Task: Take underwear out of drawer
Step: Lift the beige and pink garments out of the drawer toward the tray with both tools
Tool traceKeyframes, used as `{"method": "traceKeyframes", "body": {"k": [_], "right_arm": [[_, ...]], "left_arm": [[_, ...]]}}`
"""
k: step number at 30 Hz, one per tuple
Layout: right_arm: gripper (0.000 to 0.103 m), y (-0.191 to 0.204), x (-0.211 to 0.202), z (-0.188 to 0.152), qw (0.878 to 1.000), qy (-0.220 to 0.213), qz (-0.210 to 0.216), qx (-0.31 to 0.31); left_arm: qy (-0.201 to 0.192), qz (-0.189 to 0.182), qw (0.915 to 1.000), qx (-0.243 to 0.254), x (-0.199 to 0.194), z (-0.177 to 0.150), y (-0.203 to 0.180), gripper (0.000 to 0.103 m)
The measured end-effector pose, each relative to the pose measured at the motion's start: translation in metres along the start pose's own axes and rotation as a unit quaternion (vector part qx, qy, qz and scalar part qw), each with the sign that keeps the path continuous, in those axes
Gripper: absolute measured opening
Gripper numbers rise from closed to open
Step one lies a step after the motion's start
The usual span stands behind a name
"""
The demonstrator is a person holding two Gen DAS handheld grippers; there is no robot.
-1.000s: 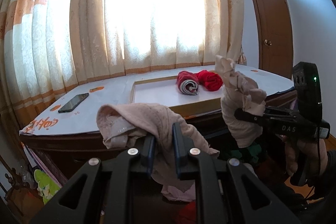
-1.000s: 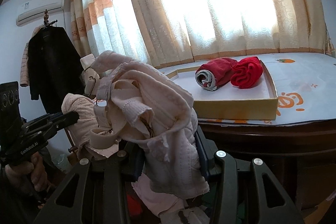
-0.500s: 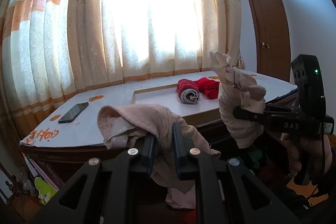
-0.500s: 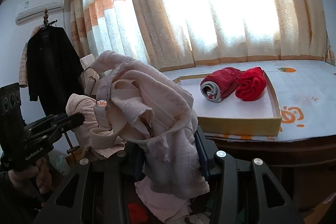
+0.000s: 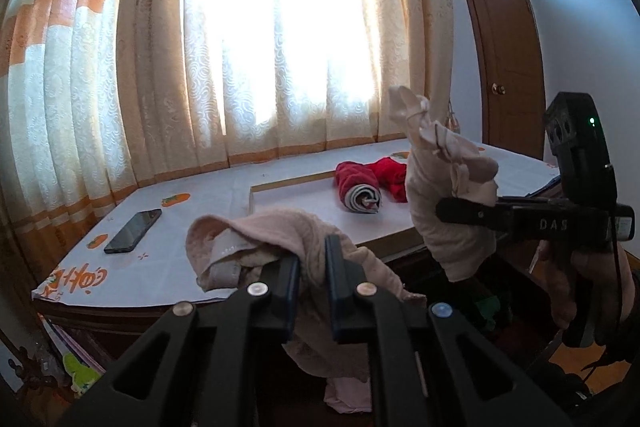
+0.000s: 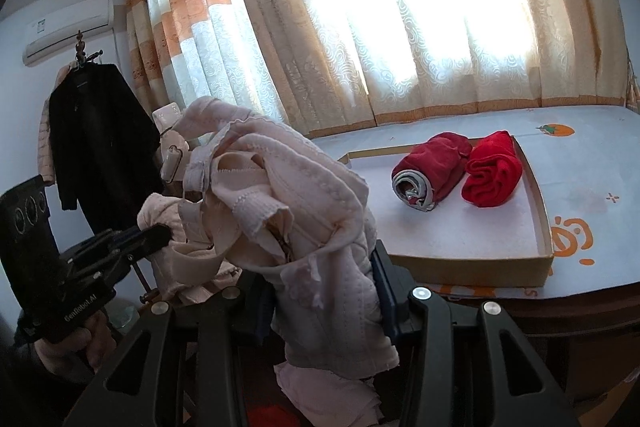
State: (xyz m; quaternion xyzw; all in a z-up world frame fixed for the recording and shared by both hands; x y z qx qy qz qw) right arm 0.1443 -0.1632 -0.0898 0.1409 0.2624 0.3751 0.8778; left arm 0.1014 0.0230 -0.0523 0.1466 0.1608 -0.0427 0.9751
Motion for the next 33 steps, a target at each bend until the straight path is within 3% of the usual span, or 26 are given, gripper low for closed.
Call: {"method": "traceKeyframes", "body": {"k": [11, 23, 33], "right_arm": [[0.046, 0.009, 0.002, 0.014, 1.000, 0.004, 0.005, -0.006], [0.046, 0.018, 0.012, 0.049, 1.000, 0.009, 0.015, 0.002], [0.046, 0.014, 0.035, 0.078, 0.999, 0.022, 0.014, 0.030]], "left_arm": [[-0.005, -0.002, 1.0000, 0.005, 0.005, 0.013, 0.006, 0.009], [-0.025, 0.015, 0.9976, 0.062, 0.020, 0.049, 0.015, 0.009], [-0.019, 0.002, 0.9965, 0.081, 0.050, 0.070, 0.024, 0.009]]}}
Point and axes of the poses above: each gripper's, at about its wrist camera, not at the fingertips, and x roughly the way its jaws point, y to its left, z to its top, the point moved 6 cm from there along x, roughly the way its jaws point, and after that the axes turned 11 degrees about x, right-handed, at the moved point
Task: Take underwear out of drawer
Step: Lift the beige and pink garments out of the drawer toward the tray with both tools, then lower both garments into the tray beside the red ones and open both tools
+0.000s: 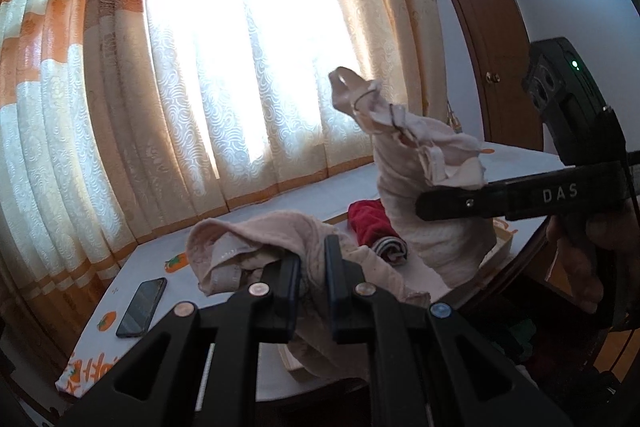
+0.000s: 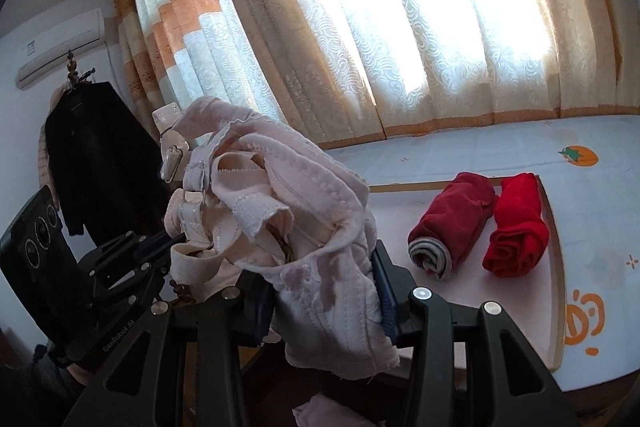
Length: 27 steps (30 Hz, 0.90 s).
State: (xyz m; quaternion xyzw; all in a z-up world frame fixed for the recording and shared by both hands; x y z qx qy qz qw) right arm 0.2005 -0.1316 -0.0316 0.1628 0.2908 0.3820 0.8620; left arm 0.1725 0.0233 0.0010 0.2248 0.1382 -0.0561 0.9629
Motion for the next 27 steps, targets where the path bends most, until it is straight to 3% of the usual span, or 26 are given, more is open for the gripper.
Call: {"method": "traceKeyframes", "body": {"k": [9, 16, 27], "right_arm": [[0.046, -0.006, 0.025, 0.029, 1.000, 0.011, -0.018, 0.016], [0.047, -0.021, 0.052, 0.044, 0.998, 0.031, -0.043, 0.039], [0.047, -0.045, 0.091, 0.055, 0.994, 0.058, -0.078, 0.059]], "left_arm": [[0.008, -0.004, 0.9993, 0.037, 0.034, 0.015, 0.009, 0.009], [0.035, -0.036, 0.9969, 0.060, 0.068, 0.016, 0.003, 0.009], [0.071, -0.073, 0.9931, 0.057, 0.117, 0.009, 0.006, 0.009]]}}
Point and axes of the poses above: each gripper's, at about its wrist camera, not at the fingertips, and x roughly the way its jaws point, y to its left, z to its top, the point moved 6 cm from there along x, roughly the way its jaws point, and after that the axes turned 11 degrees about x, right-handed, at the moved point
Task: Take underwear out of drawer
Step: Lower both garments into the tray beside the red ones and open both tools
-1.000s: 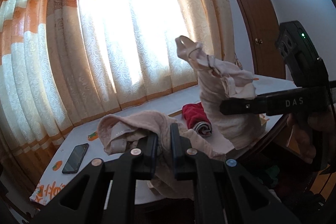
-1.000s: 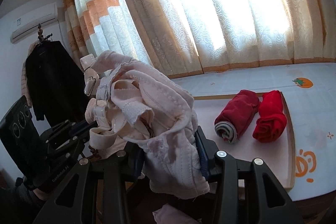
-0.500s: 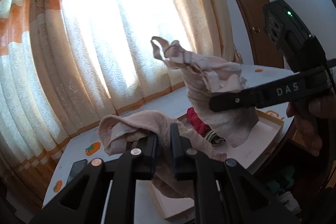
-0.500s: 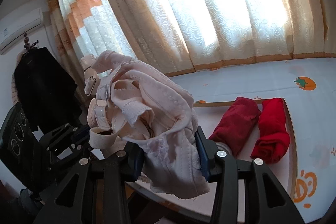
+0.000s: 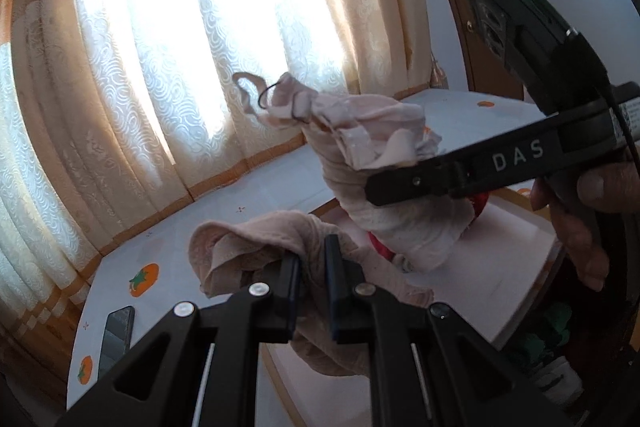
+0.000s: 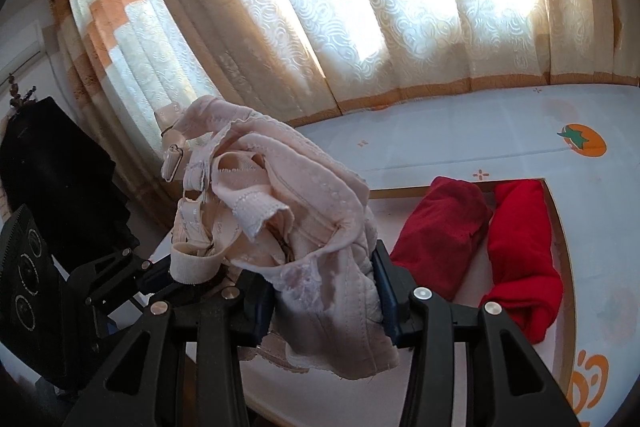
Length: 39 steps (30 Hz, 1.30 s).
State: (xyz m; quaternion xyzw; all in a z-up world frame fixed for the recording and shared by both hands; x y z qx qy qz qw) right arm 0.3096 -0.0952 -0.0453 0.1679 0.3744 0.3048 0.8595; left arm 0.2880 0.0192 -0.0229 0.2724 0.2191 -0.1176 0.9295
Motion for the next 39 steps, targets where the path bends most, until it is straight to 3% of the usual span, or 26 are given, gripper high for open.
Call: {"method": "traceKeyframes", "body": {"k": [18, 22, 26, 28, 31, 39], "right_arm": [[0.048, -0.019, 0.060, 0.009, 0.996, 0.059, -0.055, 0.034], [0.051, -0.022, 0.069, 0.008, 0.995, 0.066, -0.076, 0.027], [0.064, -0.030, 0.077, 0.006, 0.992, 0.081, -0.092, 0.027], [0.072, -0.031, 0.073, 0.008, 0.993, 0.071, -0.084, 0.032], [0.074, -0.030, 0.063, 0.010, 0.995, 0.056, -0.080, 0.027], [0.079, -0.021, 0.047, -0.001, 0.996, 0.052, -0.069, 0.019]], "left_arm": [[0.046, -0.027, 0.9983, -0.022, 0.057, -0.018, 0.020, 0.010], [0.049, -0.032, 0.9977, -0.033, 0.062, -0.021, 0.020, 0.021], [0.044, -0.016, 0.9984, -0.030, 0.061, -0.020, 0.019, 0.048], [0.032, -0.007, 0.9989, -0.034, 0.055, -0.018, 0.022, 0.055], [0.017, 0.000, 0.9988, -0.045, 0.046, -0.014, 0.026, 0.071], [0.017, -0.007, 0.9977, -0.065, 0.040, -0.016, 0.018, 0.072]]}}
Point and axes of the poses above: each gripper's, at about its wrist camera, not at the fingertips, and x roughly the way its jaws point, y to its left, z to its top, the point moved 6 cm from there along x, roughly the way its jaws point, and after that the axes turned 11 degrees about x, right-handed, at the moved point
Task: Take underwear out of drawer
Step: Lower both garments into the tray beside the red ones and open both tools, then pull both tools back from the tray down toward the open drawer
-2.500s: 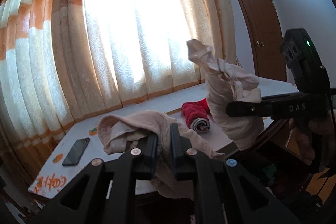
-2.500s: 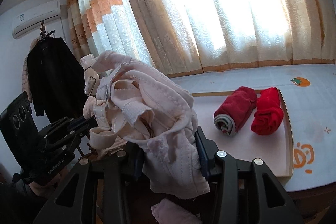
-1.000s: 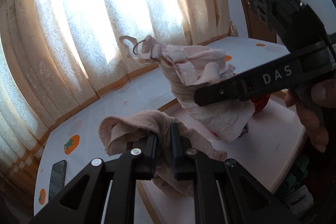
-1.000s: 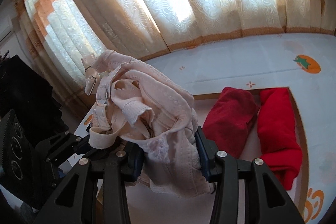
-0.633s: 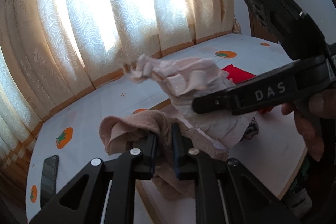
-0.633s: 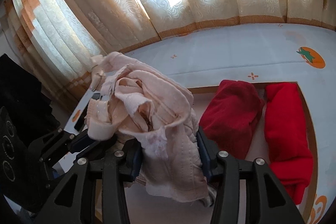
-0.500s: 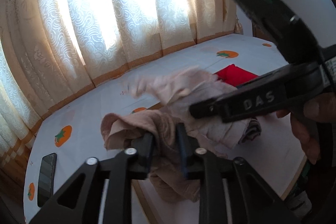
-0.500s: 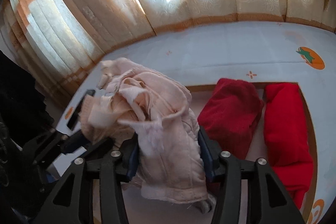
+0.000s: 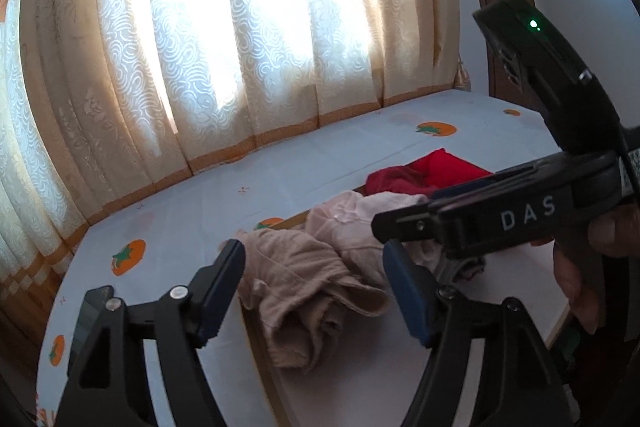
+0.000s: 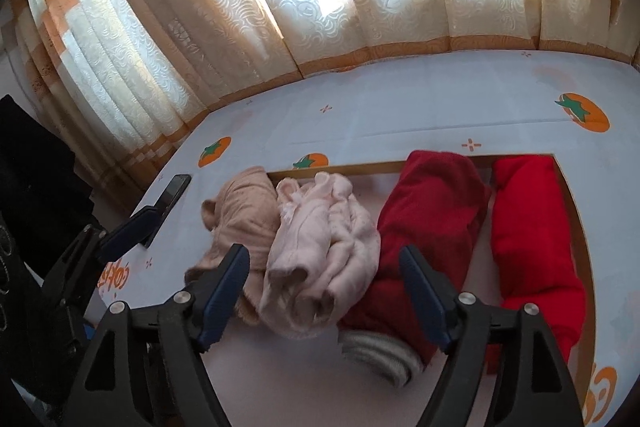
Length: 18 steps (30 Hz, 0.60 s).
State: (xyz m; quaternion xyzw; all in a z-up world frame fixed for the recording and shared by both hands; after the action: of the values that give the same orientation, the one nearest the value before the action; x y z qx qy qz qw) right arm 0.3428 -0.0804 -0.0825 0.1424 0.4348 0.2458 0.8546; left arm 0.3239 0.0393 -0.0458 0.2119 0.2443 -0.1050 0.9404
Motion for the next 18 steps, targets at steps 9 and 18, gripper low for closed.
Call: {"method": "traceKeyframes", "body": {"k": [9, 18], "right_arm": [[0.081, -0.004, -0.011, -0.011, 1.000, -0.001, -0.001, -0.006], [0.082, -0.003, -0.042, -0.034, 0.999, 0.007, 0.012, -0.031]], "left_arm": [[0.000, -0.007, 0.9996, -0.027, -0.014, -0.010, -0.012, 0.072], [-0.009, -0.027, 0.9976, -0.062, -0.047, -0.026, -0.026, 0.075]]}}
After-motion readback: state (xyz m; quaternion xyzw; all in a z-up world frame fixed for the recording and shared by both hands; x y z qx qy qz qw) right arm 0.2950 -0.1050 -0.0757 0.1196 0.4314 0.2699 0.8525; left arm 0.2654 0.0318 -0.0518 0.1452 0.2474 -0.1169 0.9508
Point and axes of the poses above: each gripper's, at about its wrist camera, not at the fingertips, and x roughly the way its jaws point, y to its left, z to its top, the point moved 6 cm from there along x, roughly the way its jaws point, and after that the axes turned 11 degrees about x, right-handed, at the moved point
